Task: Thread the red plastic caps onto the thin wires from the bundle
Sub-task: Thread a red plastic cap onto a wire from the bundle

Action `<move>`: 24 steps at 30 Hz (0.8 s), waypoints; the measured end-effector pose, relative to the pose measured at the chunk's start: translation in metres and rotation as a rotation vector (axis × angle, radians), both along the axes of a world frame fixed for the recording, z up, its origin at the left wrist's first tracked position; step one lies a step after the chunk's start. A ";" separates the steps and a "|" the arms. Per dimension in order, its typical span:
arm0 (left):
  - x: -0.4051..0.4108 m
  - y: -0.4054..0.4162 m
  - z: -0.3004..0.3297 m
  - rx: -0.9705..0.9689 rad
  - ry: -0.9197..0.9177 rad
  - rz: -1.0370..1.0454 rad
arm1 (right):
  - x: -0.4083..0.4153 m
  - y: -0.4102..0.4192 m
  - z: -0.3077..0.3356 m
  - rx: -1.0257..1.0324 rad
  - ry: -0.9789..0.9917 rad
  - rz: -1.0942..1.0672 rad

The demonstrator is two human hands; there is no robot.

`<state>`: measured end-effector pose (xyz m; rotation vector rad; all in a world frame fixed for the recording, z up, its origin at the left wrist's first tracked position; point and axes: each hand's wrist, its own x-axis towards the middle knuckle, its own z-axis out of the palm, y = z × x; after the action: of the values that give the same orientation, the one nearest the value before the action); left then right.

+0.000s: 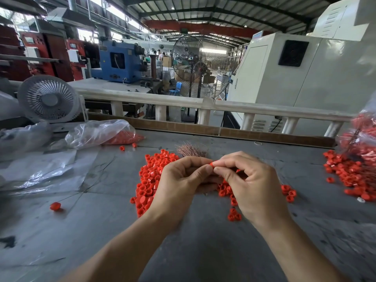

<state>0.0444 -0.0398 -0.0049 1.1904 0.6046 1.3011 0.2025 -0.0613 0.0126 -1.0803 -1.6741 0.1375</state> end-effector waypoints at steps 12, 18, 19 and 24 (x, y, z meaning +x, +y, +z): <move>0.001 0.000 0.002 -0.283 -0.149 -0.129 | -0.011 -0.005 -0.003 0.097 -0.331 -0.256; -0.001 -0.002 0.006 -0.323 -0.161 -0.193 | -0.015 -0.005 -0.005 0.166 -0.356 -0.334; -0.001 -0.002 0.007 -0.324 -0.157 -0.199 | -0.015 -0.005 -0.005 0.179 -0.356 -0.347; -0.001 -0.001 0.005 -0.308 -0.140 -0.191 | -0.011 -0.003 -0.006 0.204 -0.360 -0.336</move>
<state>0.0431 -0.0411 0.0003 0.8740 0.5524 1.0752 0.1917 -0.0646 0.0065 -1.2631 -1.7448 -0.4599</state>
